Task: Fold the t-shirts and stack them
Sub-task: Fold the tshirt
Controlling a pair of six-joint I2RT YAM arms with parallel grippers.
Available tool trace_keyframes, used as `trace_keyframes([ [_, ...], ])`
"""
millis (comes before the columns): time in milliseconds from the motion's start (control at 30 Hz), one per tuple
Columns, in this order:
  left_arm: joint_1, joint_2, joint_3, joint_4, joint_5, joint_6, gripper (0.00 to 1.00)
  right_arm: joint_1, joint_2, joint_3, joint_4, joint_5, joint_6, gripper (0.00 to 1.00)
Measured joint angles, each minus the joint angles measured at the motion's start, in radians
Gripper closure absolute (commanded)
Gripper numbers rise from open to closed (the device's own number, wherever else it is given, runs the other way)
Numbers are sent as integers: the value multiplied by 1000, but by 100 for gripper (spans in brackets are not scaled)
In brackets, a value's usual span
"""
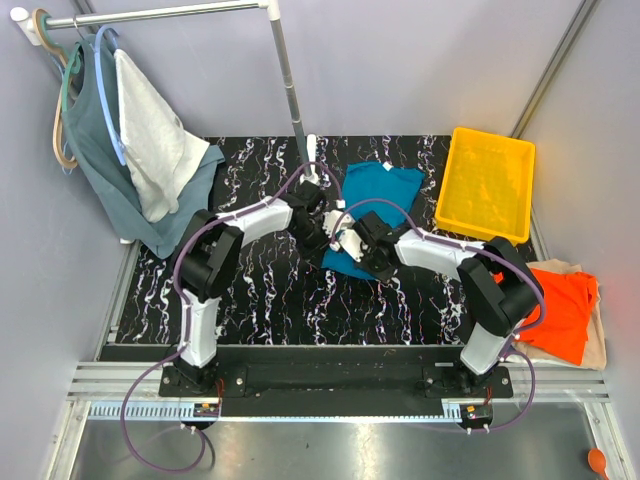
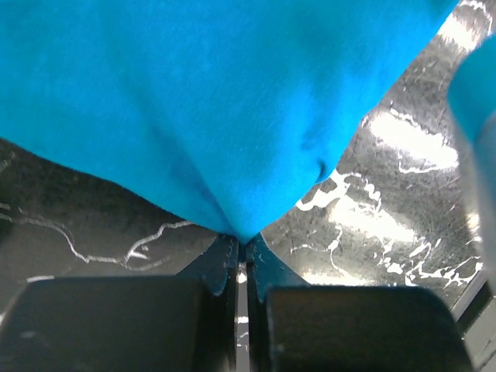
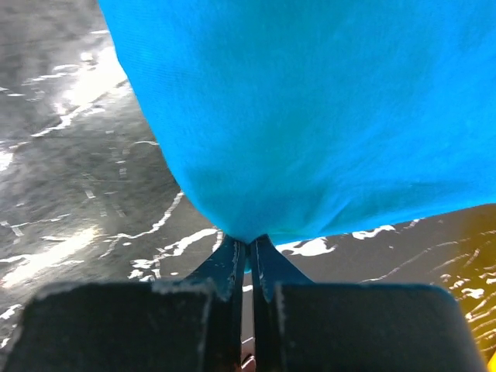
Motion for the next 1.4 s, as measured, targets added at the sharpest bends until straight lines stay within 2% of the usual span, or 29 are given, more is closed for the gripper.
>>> trace_keyframes([
  [300,-14,-120,-152,-25,-35,19,100,101,-37,-29,-44,-73,22,100],
  [700,-86,-246,-287,-93,-66,46,100,377,-167,-61,-151,-211,72,100],
  [933,-110,-331,-326,-157,-80,65,100,401,-241,-63,-167,-233,84,100],
  [1100,-111,-363,-294,-212,-86,74,100,401,-296,-64,-188,-213,87,100],
  [1400,-111,-360,-15,-279,-122,94,100,383,-393,-66,-206,-126,90,100],
])
